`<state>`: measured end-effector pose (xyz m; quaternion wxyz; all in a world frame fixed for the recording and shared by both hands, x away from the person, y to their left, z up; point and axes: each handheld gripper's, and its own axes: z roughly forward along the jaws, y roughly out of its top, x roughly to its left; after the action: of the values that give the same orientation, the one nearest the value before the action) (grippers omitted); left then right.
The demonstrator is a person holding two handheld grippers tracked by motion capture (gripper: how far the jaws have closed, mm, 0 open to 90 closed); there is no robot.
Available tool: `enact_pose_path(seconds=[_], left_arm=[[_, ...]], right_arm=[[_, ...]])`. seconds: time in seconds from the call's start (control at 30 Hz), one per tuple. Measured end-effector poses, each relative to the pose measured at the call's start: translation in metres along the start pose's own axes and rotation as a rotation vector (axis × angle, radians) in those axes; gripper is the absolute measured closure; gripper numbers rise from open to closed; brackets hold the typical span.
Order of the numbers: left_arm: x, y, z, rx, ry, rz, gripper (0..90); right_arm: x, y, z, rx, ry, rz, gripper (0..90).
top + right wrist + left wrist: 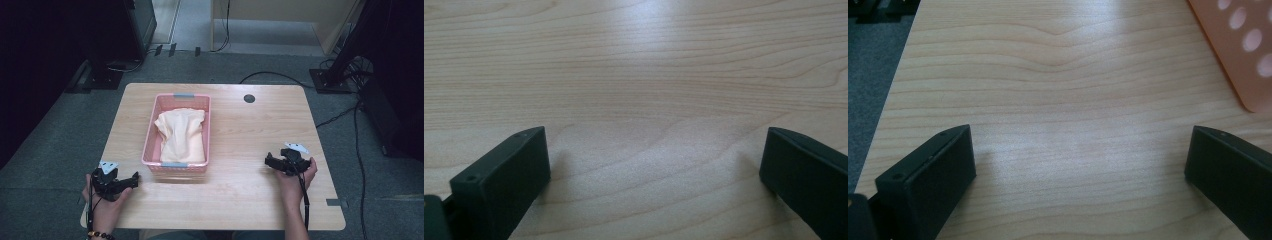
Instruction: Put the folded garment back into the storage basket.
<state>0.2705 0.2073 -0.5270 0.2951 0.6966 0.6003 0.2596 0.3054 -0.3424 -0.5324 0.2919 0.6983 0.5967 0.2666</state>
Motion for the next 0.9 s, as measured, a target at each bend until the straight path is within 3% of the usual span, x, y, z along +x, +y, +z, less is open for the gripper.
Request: enact_pose_path(seconds=[0.9], left_arm=[[0.0,0.0,0.0,0.0,0.0,0.0,0.0]], right_arm=[[-0.015,-0.007,-0.007,0.0,-0.014,0.012,0.0]])
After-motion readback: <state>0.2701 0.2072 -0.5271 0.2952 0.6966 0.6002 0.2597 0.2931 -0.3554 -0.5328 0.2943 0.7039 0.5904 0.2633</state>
